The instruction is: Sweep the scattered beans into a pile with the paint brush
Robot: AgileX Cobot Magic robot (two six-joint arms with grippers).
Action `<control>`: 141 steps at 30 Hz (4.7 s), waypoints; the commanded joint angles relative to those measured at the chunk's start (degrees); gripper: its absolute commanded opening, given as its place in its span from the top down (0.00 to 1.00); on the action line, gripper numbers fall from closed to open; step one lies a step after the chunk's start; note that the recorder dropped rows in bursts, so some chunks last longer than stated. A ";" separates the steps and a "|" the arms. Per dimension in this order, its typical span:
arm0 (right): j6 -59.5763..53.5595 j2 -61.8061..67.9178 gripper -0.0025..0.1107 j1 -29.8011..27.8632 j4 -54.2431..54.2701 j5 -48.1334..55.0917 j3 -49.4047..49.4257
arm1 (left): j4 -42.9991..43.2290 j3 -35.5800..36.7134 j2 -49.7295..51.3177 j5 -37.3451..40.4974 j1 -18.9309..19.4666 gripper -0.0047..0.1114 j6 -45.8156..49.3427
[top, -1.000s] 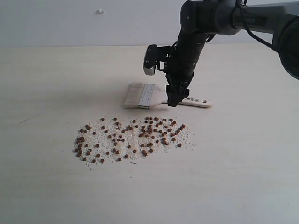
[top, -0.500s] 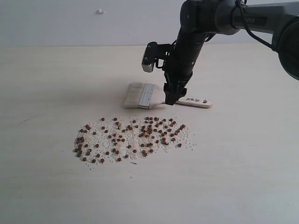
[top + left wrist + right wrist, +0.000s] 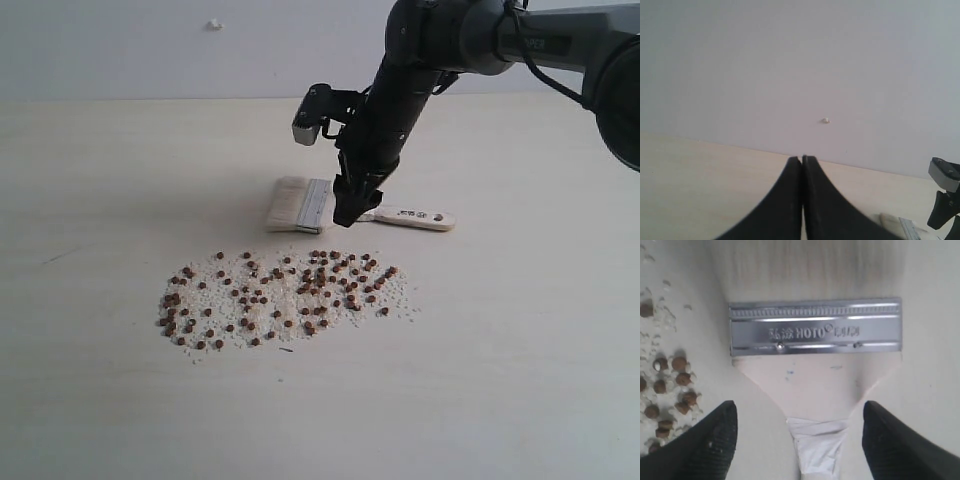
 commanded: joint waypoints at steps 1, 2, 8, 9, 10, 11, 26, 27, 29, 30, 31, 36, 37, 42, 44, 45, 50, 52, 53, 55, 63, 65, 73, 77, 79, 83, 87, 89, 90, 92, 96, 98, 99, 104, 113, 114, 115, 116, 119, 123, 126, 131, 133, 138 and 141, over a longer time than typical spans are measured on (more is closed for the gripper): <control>0.04 -0.13 0.40 -0.18 1.87 -0.37 -0.33 | 0.03 0.12 -0.03 0.19 -0.28 0.96 -0.04; 0.04 -0.13 0.40 -0.18 1.61 -0.01 -0.33 | 0.03 0.12 -0.03 0.19 -0.28 0.96 -0.04; 0.04 -0.13 0.40 -0.18 0.89 2.92 -0.33 | 0.03 0.12 -0.03 0.19 -0.28 0.96 -0.04; 0.04 -0.13 0.40 -0.18 -0.18 3.15 -0.33 | 0.03 0.12 -0.03 0.19 -0.28 0.96 -0.04; 0.04 -0.13 0.40 -0.18 -0.93 2.87 -0.33 | 0.03 0.12 -0.03 0.19 -0.28 0.96 -0.04; 0.04 -0.13 0.40 -0.18 -1.50 2.38 -0.33 | 0.03 0.12 -0.03 0.19 -0.28 0.96 -0.04; -0.53 0.33 0.40 -0.18 -6.60 -1.31 -0.33 | 0.03 0.12 -0.03 0.19 -0.28 0.96 -0.04; -0.53 0.52 0.40 -0.18 -6.89 -1.31 -0.33 | 0.03 0.12 -0.03 0.19 -0.28 0.96 -0.04; -0.53 1.13 0.40 -0.18 -7.95 -1.18 -0.33 | 0.03 0.12 -0.03 0.19 -0.28 0.96 -0.04; -0.53 1.60 0.40 -0.18 -8.76 -1.18 -0.33 | 0.03 0.12 -0.03 0.19 -0.28 0.96 -0.04; -0.53 1.70 0.40 -0.18 -9.01 -1.57 -0.33 | 0.03 0.12 -0.03 0.19 -0.28 0.96 -0.04; -1.64 1.92 0.41 -0.18 -9.01 -2.90 -0.33 | 0.03 0.12 -0.03 0.19 -0.28 0.96 -0.04; -1.64 1.92 0.41 -0.18 -9.01 -3.08 -0.33 | 0.03 0.12 -0.03 0.19 -0.28 0.96 -0.04; -2.13 1.92 0.41 -0.18 -8.79 -3.07 -0.33 | 0.03 0.12 -0.03 0.19 -0.28 0.96 -0.04; -2.71 1.92 0.42 0.05 -9.28 -3.07 -0.33 | 0.03 0.12 -0.03 0.19 -0.28 0.96 -0.04; -3.20 1.92 0.44 0.63 -9.82 -3.07 -0.33 | 0.03 0.12 -0.03 0.19 -0.28 0.96 -0.04; -3.20 1.92 0.58 2.07 -10.22 -2.95 -0.33 | 0.03 0.12 -0.03 0.19 -0.28 0.96 -0.04; -3.20 1.92 0.61 2.10 -11.07 -2.66 -0.33 | 0.03 0.12 -0.03 0.19 -0.28 0.96 -0.04; -2.77 1.92 0.61 2.10 -11.90 -2.50 -0.33 | 0.03 0.12 -0.03 0.19 -0.28 0.96 -0.04; -0.98 1.92 0.61 2.10 -13.61 -2.06 -0.33 | 0.03 0.12 -0.03 0.19 -0.28 0.96 -0.04; 1.41 1.92 0.61 2.10 -15.18 -1.52 -0.33 | 0.03 0.12 -0.03 0.19 -0.28 0.96 -0.04; 1.65 1.92 0.61 2.10 -14.93 -1.47 -0.33 | 0.03 0.12 -0.03 0.19 -0.28 0.96 -0.04; 4.02 1.92 0.59 2.10 -15.15 -2.18 -0.33 | 0.03 0.12 -0.03 0.19 -0.28 0.96 -0.04; 4.44 1.92 0.47 2.10 -15.04 -2.44 -0.33 | 0.03 0.12 -0.03 0.19 -0.28 0.96 -0.04; 4.44 1.92 0.46 2.10 -15.04 -2.44 -0.33 | 0.03 0.12 -0.03 0.19 -0.28 0.96 -0.04; 4.44 1.35 0.46 2.10 -15.04 -2.44 -0.33 | 0.03 0.12 -0.03 0.19 -0.28 0.96 -0.04; 4.44 0.77 0.46 2.10 -15.16 -2.44 -0.33 | 0.03 0.12 -0.03 0.19 -0.28 0.96 -0.04; 4.44 0.79 0.46 2.10 -15.38 -2.44 -0.33 | 0.03 0.12 -0.03 0.19 -0.28 0.96 -0.04; 4.44 0.79 0.46 2.10 -15.38 -2.44 -0.33 | 0.03 0.12 -0.03 0.19 -0.28 0.96 -0.04; 4.44 0.79 0.46 2.10 -15.49 -2.85 -0.33 | 0.03 0.12 -0.03 0.19 -0.28 0.96 -0.04; 4.82 0.79 0.46 1.99 -17.11 -2.86 -0.33 | 0.03 0.12 -0.03 0.19 -0.28 0.96 -0.04; 4.94 0.79 0.46 1.99 -17.69 -2.86 -0.33 | 0.03 0.12 -0.03 0.19 -0.28 0.96 -0.04; 4.94 0.79 0.46 1.99 -17.69 -2.86 -0.33 | 0.03 0.12 -0.03 0.19 -0.28 0.96 -0.04; 4.94 1.02 0.46 1.99 -17.69 -3.11 -0.33 | 0.03 0.12 -0.03 0.19 -0.28 0.96 -0.04; 4.94 1.98 0.48 1.99 -18.01 -3.68 -0.33 | 0.03 0.12 -0.03 0.19 -0.28 0.96 -0.04; 4.94 1.98 0.50 1.99 -18.01 -3.68 -0.33 | 0.03 0.12 -0.03 0.19 -0.28 0.96 -0.04; 4.84 1.98 0.54 1.99 -18.08 -3.68 -0.33 | 0.03 0.12 -0.03 0.19 -0.28 0.96 -0.04; 4.84 1.98 0.58 1.99 -18.39 -3.68 -0.33 | 0.03 0.12 -0.03 0.19 -0.28 0.96 -0.04; 4.72 1.98 0.74 1.99 -19.08 -3.55 -0.33 | 0.03 0.12 -0.03 0.19 -0.28 0.96 -0.04; 4.38 1.98 0.92 1.99 -20.74 -3.67 -0.33 | 0.03 0.12 -0.03 0.19 -0.28 0.96 -0.04; 4.48 1.52 0.98 1.99 -22.39 -4.12 -0.33 | 0.03 0.12 -0.03 0.19 -0.28 0.96 -0.04; 5.21 -1.18 0.98 1.99 -22.65 -3.31 -0.33 | 0.03 0.12 -0.03 0.19 -0.28 0.96 -0.04; 6.55 -2.63 0.98 1.99 -22.65 -1.99 -0.33 | 0.03 0.12 -0.03 0.19 -0.28 0.96 -0.04; 9.26 -6.19 0.98 1.99 -22.80 2.77 -0.33 | 0.03 0.12 -0.03 0.19 -0.28 0.96 -0.04; 10.40 -7.89 0.98 2.09 -22.49 4.28 -0.33 | 0.03 0.12 -0.03 0.19 -0.28 0.96 -0.04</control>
